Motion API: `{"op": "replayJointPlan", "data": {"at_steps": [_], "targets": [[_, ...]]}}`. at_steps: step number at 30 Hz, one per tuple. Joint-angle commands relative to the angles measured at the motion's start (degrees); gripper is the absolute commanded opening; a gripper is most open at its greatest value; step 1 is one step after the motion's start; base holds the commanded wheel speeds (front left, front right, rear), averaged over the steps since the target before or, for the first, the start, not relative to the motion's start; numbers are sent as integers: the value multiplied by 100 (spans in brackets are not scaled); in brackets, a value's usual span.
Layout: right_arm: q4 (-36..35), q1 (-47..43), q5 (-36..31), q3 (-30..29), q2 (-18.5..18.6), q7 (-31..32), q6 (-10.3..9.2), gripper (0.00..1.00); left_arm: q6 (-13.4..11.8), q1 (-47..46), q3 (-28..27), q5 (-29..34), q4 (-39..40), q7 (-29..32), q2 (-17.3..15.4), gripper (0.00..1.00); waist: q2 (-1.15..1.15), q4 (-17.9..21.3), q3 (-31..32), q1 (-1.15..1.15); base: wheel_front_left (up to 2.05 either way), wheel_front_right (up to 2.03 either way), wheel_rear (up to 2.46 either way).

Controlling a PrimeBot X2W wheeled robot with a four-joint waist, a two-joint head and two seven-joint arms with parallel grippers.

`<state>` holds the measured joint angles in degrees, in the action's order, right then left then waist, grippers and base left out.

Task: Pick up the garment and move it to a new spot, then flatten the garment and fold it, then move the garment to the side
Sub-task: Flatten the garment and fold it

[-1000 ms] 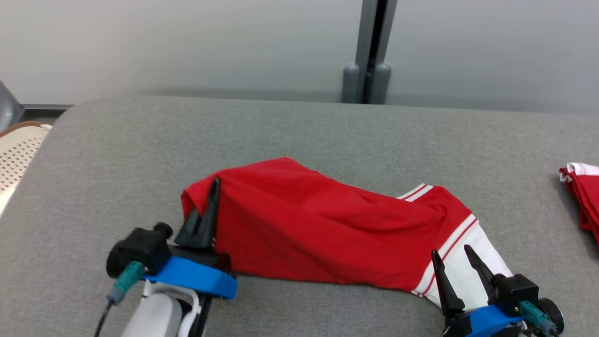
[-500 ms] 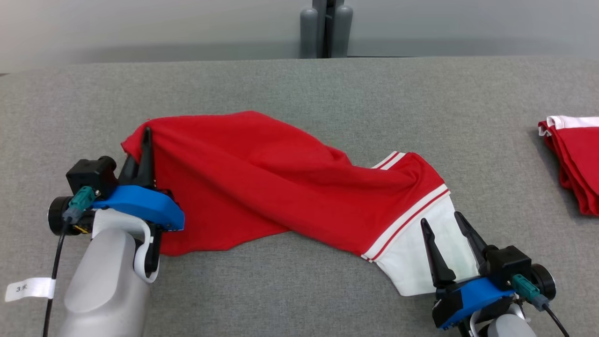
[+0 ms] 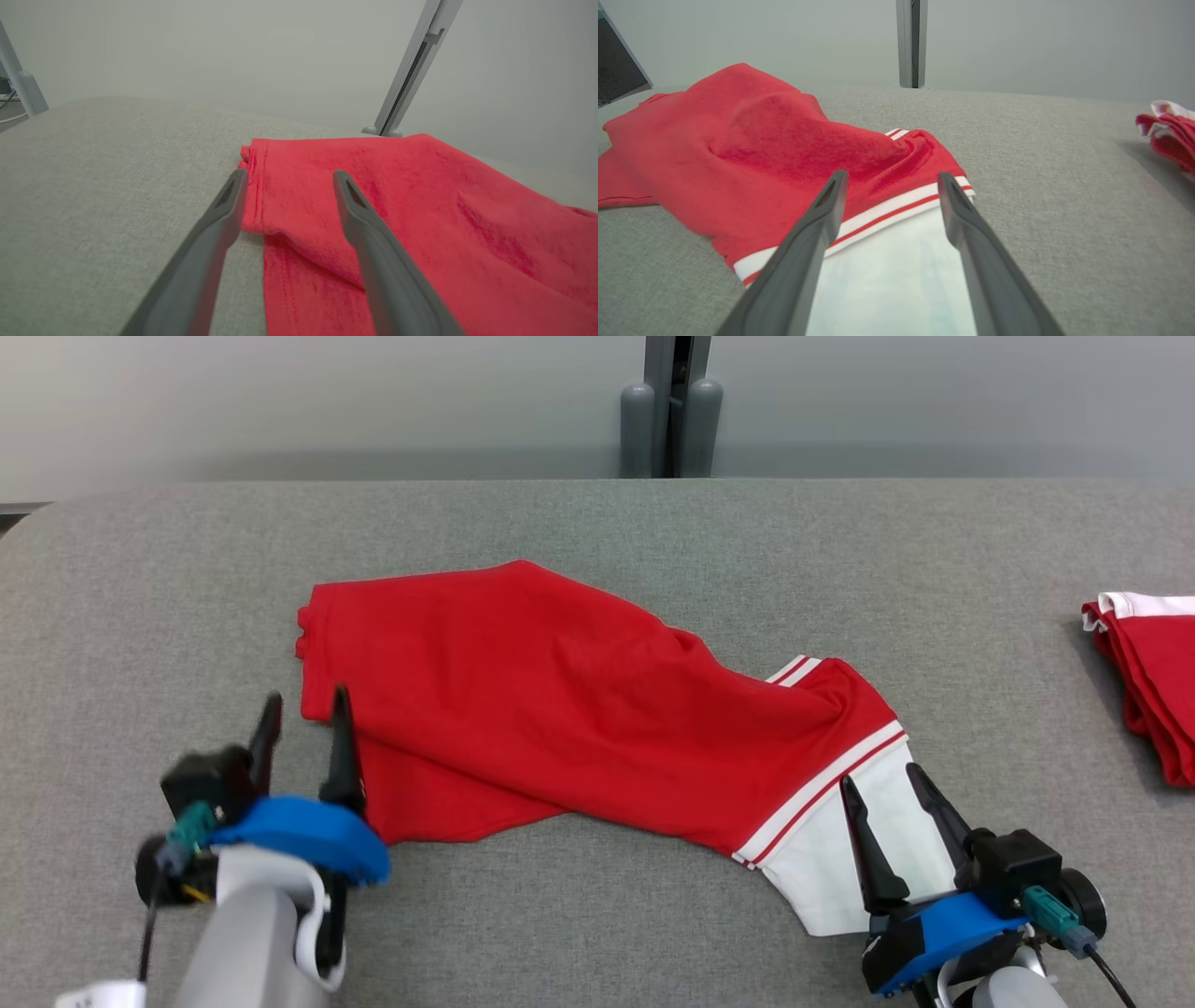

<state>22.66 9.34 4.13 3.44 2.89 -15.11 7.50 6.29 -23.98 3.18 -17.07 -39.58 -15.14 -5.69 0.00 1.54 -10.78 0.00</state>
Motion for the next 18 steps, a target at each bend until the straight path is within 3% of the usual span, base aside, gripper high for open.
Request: {"op": "replayJointPlan", "data": {"at_steps": [1, 9, 18], "targets": [[8, -32, 15, 6, 4, -4, -2, 100, 43, 175, 4, -53, 32, 0, 41, 100, 0, -8, 25, 0, 0, 0, 0], [31, -144, -32, -47, 4, -4, -2, 100, 136, 1041, 278, -309, 0, 0, 234, 100, 0, -53, 103, 0, 0, 0, 0], [14, -125, -75, -57, 4, -4, -2, 100, 139, 1078, 547, -719, -108, 0, 266, 100, 0, -28, 85, 0, 0, 0, 0]]}}
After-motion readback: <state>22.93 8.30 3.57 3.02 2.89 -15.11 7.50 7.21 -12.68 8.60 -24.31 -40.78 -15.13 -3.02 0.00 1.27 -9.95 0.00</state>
